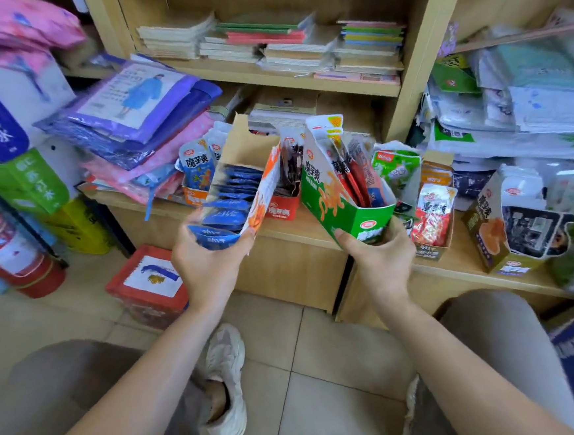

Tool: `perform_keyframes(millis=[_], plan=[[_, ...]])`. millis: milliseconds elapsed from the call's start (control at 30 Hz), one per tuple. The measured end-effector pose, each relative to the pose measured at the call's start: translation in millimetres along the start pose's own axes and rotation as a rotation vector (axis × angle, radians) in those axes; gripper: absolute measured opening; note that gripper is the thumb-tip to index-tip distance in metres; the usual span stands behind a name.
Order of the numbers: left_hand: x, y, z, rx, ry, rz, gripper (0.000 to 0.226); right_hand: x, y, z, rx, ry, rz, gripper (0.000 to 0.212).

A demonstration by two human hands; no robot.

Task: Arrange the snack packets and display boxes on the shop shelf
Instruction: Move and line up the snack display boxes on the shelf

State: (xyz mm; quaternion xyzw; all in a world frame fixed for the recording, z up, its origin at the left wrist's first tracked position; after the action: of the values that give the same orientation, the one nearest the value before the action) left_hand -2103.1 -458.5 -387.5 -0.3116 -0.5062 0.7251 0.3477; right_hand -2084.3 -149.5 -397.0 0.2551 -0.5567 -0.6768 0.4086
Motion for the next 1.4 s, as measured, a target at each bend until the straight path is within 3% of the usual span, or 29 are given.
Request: perform_keyframes(millis=[267,633,800,900,1067,1167,1267,1333,1400], plan=[[-18,7,3,0.01,0.013,0.011,0.066,21,-48,-21,0.068,-0.056,-0.102,0.052],[-19,11,10,-0.013,0.05,-0.051,0.069,50,-88,-29,0.086,-0.163,-0.06,0.054],[-23,16,10,-0.015,0.059,-0.049,0.066,69,-107,-21,0.132,-0.17,-0.18,0.066],[-22,16,10,-0.017,0.06,-0.059,0.065,74,-120,-4,0.113,-0.082,-0.277,0.067],[-16,17,8,-0.032,0.076,-0.055,0.064,74,-130,14,0.054,0.136,-0.488,0.045],[-15,20,9,-0.035,0.075,-0.045,0.068,56,-100,-6,-0.25,0.101,-0.56,0.051],[-13,18,10,-0.022,0.074,-0.038,0.07,64,-93,-45,-0.574,0.403,-0.801,0.063],[-11,17,10,-0.024,0.078,-0.051,0.07,70,-110,-51,-0.548,0.571,-0.981,0.073],[-9,17,11,-0.024,0.081,-0.053,0.071,75,-121,-44,-0.498,0.623,-1.095,0.075]])
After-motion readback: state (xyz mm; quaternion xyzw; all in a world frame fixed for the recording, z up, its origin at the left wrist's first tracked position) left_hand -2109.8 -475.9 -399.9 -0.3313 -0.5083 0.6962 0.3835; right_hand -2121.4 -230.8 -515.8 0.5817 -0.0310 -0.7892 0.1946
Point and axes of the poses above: each hand's wrist, its own z-axis towards the middle knuckle, its own x-axis out of the palm, y = z × x, the point moved 8 cm from there along z, towards the middle knuckle, and after that the axes turned 9 degrees about z, right-handed, at the moved point
